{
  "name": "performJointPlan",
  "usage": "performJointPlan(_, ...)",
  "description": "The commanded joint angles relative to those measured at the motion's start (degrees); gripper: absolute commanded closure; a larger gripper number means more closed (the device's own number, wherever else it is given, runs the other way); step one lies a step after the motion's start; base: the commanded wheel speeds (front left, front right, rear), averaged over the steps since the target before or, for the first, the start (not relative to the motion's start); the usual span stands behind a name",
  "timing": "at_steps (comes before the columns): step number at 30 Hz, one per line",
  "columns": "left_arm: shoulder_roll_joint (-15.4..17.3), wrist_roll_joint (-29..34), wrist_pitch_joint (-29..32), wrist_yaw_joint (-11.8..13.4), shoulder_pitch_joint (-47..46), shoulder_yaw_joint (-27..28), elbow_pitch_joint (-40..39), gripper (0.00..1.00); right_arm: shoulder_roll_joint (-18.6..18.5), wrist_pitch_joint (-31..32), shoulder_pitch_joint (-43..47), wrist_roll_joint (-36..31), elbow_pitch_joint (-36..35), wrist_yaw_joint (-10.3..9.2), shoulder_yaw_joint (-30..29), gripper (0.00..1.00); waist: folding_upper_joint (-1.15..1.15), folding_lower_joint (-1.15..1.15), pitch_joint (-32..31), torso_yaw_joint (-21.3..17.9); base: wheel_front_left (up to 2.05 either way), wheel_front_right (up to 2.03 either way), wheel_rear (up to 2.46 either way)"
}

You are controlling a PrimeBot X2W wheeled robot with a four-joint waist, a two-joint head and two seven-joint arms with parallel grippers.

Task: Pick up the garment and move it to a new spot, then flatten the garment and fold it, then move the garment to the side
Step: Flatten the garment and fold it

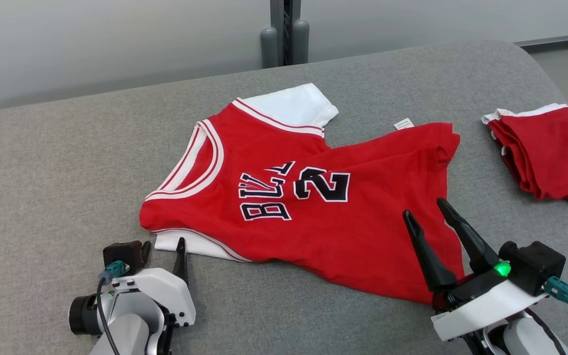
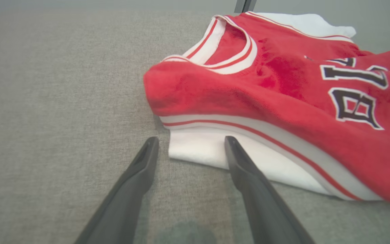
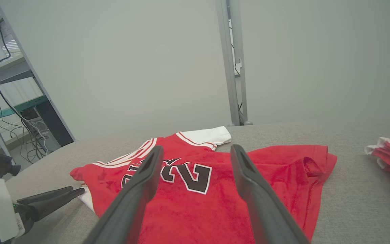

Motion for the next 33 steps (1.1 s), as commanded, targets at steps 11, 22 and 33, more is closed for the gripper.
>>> performJointPlan(11,-0.12,-2.10,1.43,-3.61,-4.27,-0.89,8.02,1.00,0.50,-0.35,-0.08,-1.02,-0.20,-0.02,-1.52,0.00,0.00,0.00,0.62,-0.36,0.00,0.00,0.00)
performJointPlan(22,0.94,-3.15,-4.00,-3.45,-6.50,0.63,3.70,1.00,1.20,-0.36,0.79,-2.67,0.79,-0.02,-3.09,0.00,0.00,0.00,-1.42,2.32,0.00,0.00,0.00)
performJointPlan(33,3.92,-4.05,10.28,-3.25,1.85,-2.47,-11.46,1.00,2.16,-0.25,3.08,-3.49,1.10,-0.02,-3.19,0.00,0.00,0.00,-5.45,5.69,0.00,0.00,0.00)
